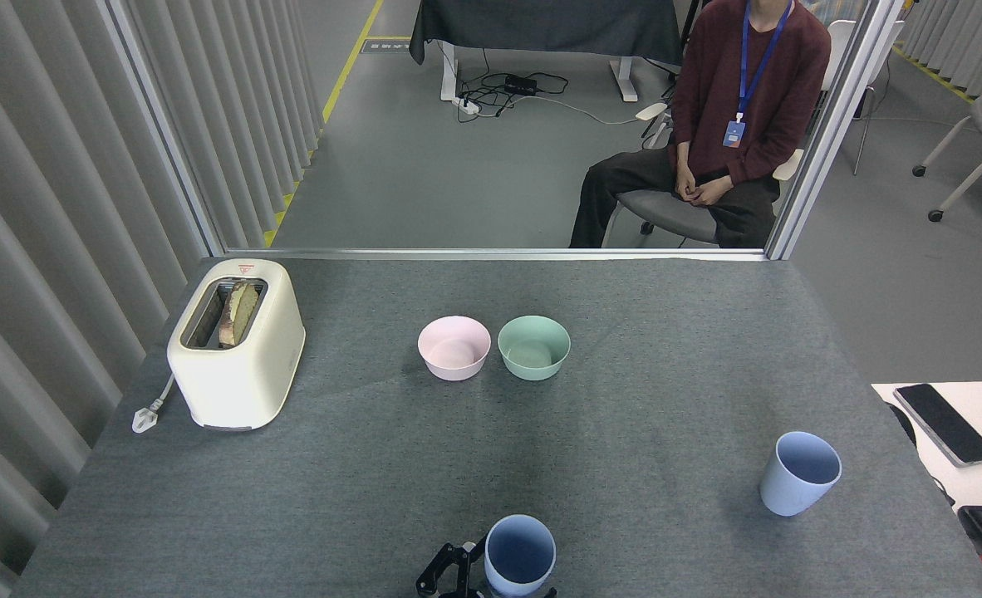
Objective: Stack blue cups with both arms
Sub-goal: 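Carry the blue cup with the left gripper to the table center near the robot, then open the left gripper and withdraw it from the placed cup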
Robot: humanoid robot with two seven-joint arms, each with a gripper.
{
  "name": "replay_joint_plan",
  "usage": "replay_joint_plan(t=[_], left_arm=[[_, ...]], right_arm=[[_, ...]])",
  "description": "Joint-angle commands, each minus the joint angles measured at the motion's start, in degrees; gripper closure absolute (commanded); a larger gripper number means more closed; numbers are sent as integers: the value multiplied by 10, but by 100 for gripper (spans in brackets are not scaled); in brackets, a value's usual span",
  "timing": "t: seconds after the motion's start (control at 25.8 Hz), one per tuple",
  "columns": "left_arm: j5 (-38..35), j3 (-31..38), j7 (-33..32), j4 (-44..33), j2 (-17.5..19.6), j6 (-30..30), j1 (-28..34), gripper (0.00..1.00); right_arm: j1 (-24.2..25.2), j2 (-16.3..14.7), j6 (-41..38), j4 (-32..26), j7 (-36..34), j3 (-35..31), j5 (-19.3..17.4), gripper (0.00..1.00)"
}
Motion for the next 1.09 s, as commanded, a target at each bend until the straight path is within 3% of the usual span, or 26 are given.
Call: replay_joint_plan(t=[0.0, 0.66, 1.05], left_arm=[[-1, 0, 0, -3, 2, -3, 9, 1], [4, 23, 26, 1, 27, 1, 23, 0], [8, 39, 38, -33, 86, -3, 48, 0]], right_arm=[[0, 0, 0, 0, 0, 1, 0, 0], [-1, 3, 0, -1, 0, 3, 1, 0], [-19, 3, -1, -1, 4, 3, 3, 0]])
